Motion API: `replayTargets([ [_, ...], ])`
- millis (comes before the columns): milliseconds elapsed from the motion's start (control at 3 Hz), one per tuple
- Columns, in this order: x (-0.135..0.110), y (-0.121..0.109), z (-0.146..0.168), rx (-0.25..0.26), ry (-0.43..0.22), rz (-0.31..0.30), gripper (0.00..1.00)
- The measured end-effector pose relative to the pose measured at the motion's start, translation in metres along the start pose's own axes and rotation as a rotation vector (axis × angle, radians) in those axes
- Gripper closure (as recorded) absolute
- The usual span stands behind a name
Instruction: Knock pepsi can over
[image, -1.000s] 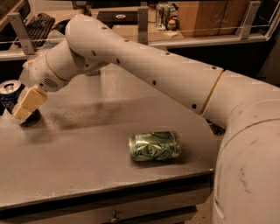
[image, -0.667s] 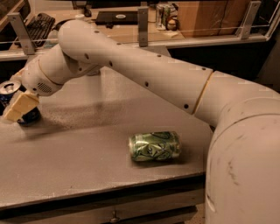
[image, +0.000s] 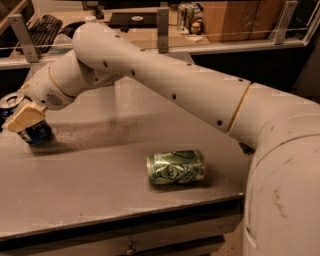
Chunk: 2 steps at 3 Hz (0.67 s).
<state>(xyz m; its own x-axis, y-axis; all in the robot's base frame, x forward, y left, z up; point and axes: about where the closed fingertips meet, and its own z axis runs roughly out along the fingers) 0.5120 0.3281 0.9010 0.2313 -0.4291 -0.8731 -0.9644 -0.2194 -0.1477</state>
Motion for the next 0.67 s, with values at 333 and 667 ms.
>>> replayTargets([
  [333,0.007,-0.015,-0.054,0.058,0.052,-0.006,0.94],
  [667,0.01,-0.031,-0.105,0.084,0.158,-0.033,1.0],
])
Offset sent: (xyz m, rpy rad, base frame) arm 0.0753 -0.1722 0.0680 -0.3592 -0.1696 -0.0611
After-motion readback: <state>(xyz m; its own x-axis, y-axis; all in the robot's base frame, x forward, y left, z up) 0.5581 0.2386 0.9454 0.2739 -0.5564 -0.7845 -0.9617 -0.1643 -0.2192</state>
